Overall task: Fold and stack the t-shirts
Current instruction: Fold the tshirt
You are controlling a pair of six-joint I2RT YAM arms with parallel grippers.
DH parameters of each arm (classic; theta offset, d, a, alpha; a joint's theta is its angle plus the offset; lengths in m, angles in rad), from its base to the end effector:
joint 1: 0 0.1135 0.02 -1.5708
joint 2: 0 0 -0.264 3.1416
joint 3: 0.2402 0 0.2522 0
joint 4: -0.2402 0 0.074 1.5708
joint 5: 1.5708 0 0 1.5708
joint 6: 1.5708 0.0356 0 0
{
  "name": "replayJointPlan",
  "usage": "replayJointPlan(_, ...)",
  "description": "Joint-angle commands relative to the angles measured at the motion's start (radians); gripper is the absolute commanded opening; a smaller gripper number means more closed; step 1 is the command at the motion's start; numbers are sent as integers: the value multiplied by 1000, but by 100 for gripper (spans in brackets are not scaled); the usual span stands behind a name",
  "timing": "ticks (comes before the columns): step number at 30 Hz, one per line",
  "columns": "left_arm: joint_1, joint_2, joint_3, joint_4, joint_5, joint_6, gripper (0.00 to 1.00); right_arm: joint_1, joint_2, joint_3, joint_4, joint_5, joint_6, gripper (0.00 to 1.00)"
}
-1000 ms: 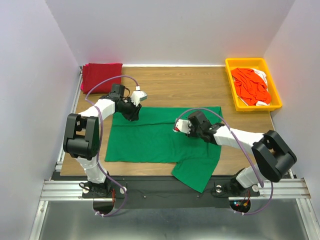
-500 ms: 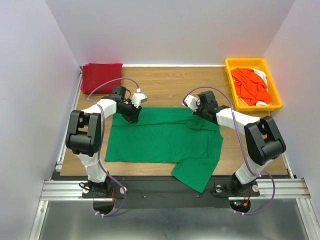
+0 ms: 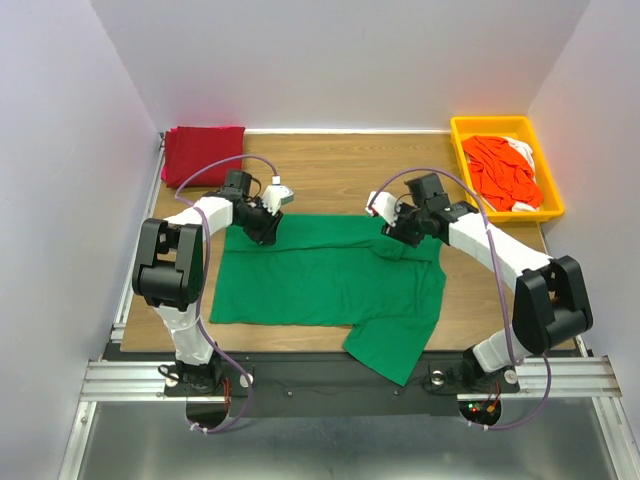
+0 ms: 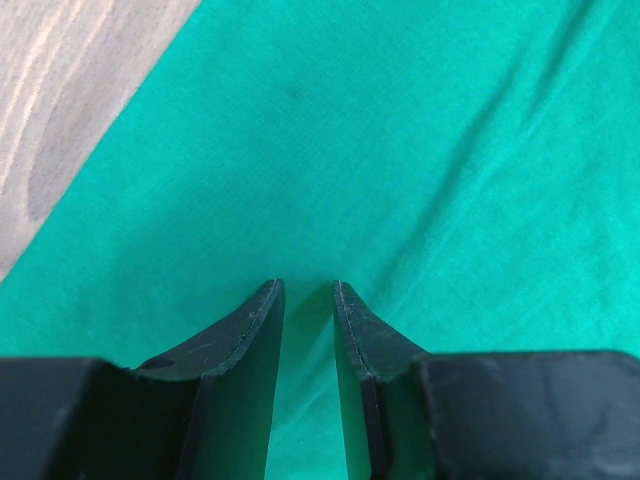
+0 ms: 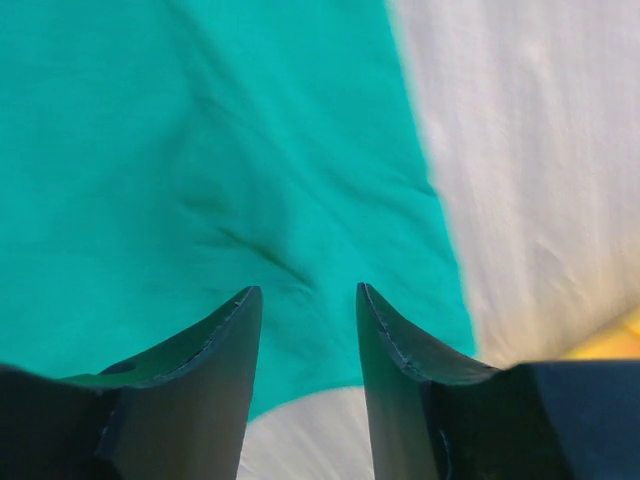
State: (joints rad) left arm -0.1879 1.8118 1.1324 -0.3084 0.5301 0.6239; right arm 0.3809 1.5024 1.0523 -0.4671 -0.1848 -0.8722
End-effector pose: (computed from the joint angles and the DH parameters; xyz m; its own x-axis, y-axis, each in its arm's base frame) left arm 0.3591 -0.0866 0.1752 -0.4117 0.5913 -0.6934 0.8319 0.5546 -0.0210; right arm 0.2899 0.1231 0.2378 -0.1148 -0.8568 -0.5028 -0.8661 0.3342 -0.3718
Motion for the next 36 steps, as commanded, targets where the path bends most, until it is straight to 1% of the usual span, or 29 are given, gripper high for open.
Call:
replayJointPlan(1, 4, 4, 41, -11, 16, -6, 38, 61, 48, 25, -99, -61, -21, 47)
replayJointPlan(5, 4, 7, 43, -11, 16, -4, 38, 85, 108, 26, -97, -51, -11, 44)
replayJointPlan(11, 2, 18, 49, -12, 24, -3, 38, 88, 168, 28, -90, -39, -16, 44)
replayJointPlan(14, 2, 24, 46, -9, 22, -3, 38, 88, 189, 28, -84, -24, -24, 41)
replayJointPlan(15, 2, 26, 46, -6, 21, -4, 38, 90, 193, 31, -82, -19, -22, 38)
replayJointPlan(16, 4, 26, 46, -6, 19, -4, 38, 89, 197, 38, -82, -16, -21, 31)
replayJointPlan(17, 4, 30, 46, -5, 18, -1, 38, 88, 200, 44, -82, -15, -11, 26)
replayJointPlan(18, 4, 30, 44, -6, 16, 0, 38, 88, 202, 54, -84, -16, -8, 18)
replayJointPlan(22, 7, 34, 41, -5, 8, 3, 38, 78, 206, 90, -84, -21, -4, 0)
replayJointPlan(29, 18, 47, 41, -5, -4, 7, 38, 6, 257, 204, -84, -45, 18, 1)
replayJointPlan(36, 19, 69, 53, -15, -5, 7, 38, -37, 338, 259, -85, -65, 27, 1)
